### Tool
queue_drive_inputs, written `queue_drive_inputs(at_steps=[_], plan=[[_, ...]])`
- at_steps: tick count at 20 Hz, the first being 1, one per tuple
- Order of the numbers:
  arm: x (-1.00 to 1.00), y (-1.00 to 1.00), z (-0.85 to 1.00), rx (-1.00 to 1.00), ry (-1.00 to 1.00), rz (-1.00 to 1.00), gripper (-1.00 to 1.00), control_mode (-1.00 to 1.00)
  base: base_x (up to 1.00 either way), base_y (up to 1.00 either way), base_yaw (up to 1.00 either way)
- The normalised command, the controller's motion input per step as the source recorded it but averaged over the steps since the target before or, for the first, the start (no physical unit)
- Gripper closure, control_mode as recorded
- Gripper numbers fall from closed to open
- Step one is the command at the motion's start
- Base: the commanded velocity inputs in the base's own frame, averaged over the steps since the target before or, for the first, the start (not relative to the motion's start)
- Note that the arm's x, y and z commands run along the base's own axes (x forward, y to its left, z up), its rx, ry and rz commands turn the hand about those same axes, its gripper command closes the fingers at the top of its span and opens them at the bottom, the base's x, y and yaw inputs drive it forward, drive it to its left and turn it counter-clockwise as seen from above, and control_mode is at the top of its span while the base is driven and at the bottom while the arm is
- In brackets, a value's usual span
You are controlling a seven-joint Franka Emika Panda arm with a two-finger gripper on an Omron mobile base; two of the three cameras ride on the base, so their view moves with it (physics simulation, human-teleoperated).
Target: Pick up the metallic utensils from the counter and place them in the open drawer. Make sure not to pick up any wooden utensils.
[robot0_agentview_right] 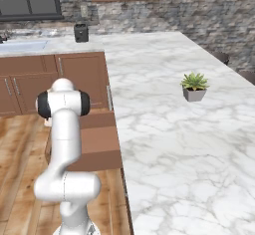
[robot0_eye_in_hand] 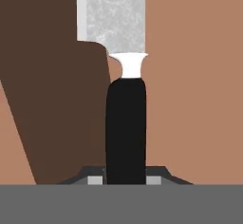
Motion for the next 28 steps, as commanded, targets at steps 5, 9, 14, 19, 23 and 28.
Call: queue_drive_inputs(at_steps=[5,9,14,19,23,28], plan=[[-0.3,0.95,0.22,0.0,-0.15,0.0,1.0,-1.0,0.0,0.0,0.0],[-0.04,0.24,0.78,0.0,-0.12,0.0,1.0,-1.0,0.0,0.0,0.0],[0.0,-0.21,0.8,0.01,-0.03,-0.02,1.0,-1.0,0.0,0.0,0.0],[-0.04,-0.69,0.32,0.04,-0.07,0.0,1.0,-1.0,0.0,0.0,0.0],[-0.24,-0.82,-0.01,0.0,-0.09,0.0,1.0,-1.0,0.0,0.0,0.0],[-0.03,-0.29,-0.2,-0.06,-0.02,0.0,1.0,-1.0,0.0,0.0,0.0]])
